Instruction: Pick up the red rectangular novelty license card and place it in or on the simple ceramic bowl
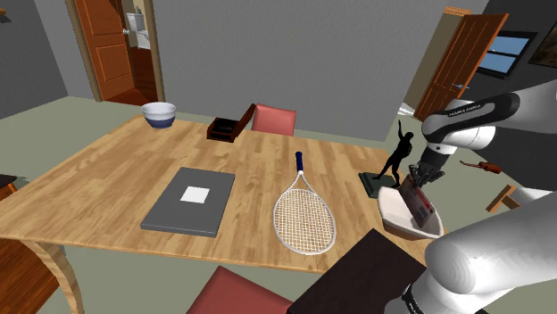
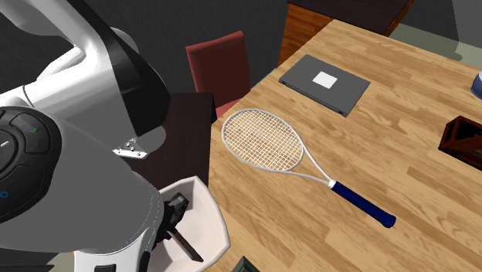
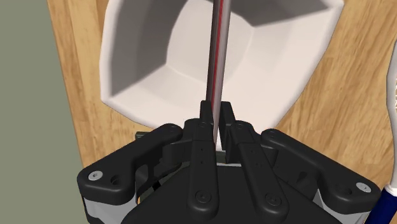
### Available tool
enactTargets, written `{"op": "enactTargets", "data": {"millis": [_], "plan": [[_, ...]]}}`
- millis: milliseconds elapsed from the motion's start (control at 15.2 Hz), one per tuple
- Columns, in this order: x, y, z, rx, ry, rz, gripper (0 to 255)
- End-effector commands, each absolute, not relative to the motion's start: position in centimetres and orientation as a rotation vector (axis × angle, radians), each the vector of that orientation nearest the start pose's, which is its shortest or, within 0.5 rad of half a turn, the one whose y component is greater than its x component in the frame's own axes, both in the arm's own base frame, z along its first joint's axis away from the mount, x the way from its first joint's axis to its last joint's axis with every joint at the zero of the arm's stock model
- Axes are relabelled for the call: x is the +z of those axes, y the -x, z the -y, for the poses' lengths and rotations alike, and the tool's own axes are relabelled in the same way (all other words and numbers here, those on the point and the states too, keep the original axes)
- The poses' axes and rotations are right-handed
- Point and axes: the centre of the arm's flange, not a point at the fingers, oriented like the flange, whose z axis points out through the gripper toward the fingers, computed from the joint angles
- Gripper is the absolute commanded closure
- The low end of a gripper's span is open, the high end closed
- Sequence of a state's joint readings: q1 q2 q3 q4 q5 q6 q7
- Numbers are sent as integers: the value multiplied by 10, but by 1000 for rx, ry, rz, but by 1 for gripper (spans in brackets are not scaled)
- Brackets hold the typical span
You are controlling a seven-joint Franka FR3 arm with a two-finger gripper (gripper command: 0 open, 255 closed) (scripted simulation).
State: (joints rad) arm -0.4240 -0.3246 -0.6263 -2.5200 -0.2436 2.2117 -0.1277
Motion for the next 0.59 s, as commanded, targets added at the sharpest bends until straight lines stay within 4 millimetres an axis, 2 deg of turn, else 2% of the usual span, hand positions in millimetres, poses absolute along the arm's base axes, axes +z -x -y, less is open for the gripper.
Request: {"op": "enactTargets", "data": {"millis": [0,330,396,528], "plan": [[368,-211,376,39,2916,-1139,255],[368,-211,376,39,2916,-1139,255],[368,-211,376,39,2916,-1139,0],[368,-211,376,39,2916,-1139,0]]}}
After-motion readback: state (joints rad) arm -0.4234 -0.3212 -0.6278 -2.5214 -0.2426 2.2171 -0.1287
